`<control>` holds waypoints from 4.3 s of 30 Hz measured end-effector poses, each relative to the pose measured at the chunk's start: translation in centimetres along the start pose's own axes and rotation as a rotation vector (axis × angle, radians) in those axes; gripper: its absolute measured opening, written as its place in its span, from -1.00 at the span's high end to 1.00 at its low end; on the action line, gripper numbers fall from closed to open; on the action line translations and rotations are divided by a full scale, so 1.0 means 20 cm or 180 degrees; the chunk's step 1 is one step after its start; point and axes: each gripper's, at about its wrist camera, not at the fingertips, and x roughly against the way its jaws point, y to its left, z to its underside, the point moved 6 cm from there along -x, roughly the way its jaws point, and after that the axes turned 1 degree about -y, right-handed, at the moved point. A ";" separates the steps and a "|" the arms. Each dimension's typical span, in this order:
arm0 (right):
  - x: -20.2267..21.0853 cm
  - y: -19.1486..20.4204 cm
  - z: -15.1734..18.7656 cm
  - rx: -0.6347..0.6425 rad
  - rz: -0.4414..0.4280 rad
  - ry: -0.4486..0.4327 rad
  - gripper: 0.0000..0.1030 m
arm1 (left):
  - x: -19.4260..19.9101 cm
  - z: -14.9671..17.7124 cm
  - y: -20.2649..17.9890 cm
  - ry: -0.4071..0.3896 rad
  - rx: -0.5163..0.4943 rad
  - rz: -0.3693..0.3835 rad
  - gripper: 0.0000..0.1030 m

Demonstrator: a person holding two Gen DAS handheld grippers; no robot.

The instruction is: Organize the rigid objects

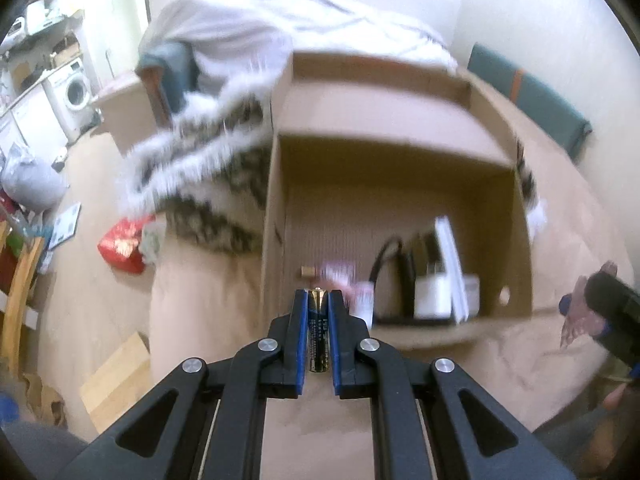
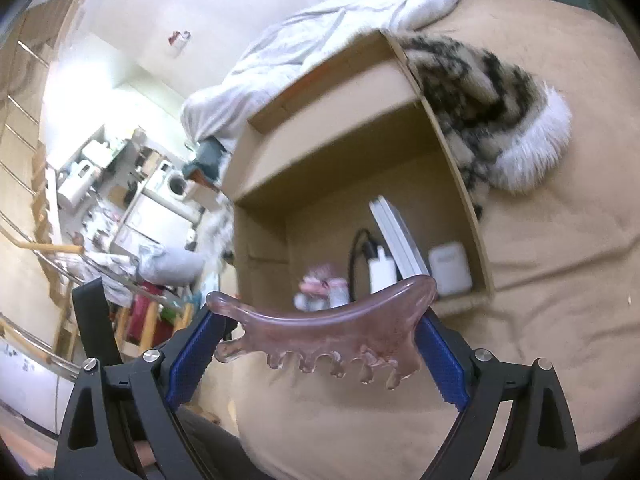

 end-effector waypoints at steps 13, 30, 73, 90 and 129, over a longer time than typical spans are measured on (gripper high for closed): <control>-0.15 0.16 -0.39 0.0367 -0.0059 -0.0111 -0.93 | -0.08 -0.40 -0.06 -0.0251 -0.0036 0.0053 0.82; -0.58 -0.05 -0.28 -0.0027 -0.0037 0.0490 -0.93 | -0.53 -0.21 -0.10 0.0241 -0.0180 0.0065 0.82; -0.61 -0.12 -0.25 0.0118 0.0594 0.0429 -1.00 | -0.39 -0.25 0.01 0.0104 -0.0031 -0.0384 -0.38; 0.00 0.17 -0.14 0.0726 0.0796 -0.0270 -1.00 | 0.32 -0.14 0.12 -0.0724 -0.0011 -0.0134 -0.38; -0.03 0.07 0.09 0.0909 0.1124 -0.0352 -1.00 | 0.13 0.11 0.11 -0.0401 0.0118 0.0006 -0.99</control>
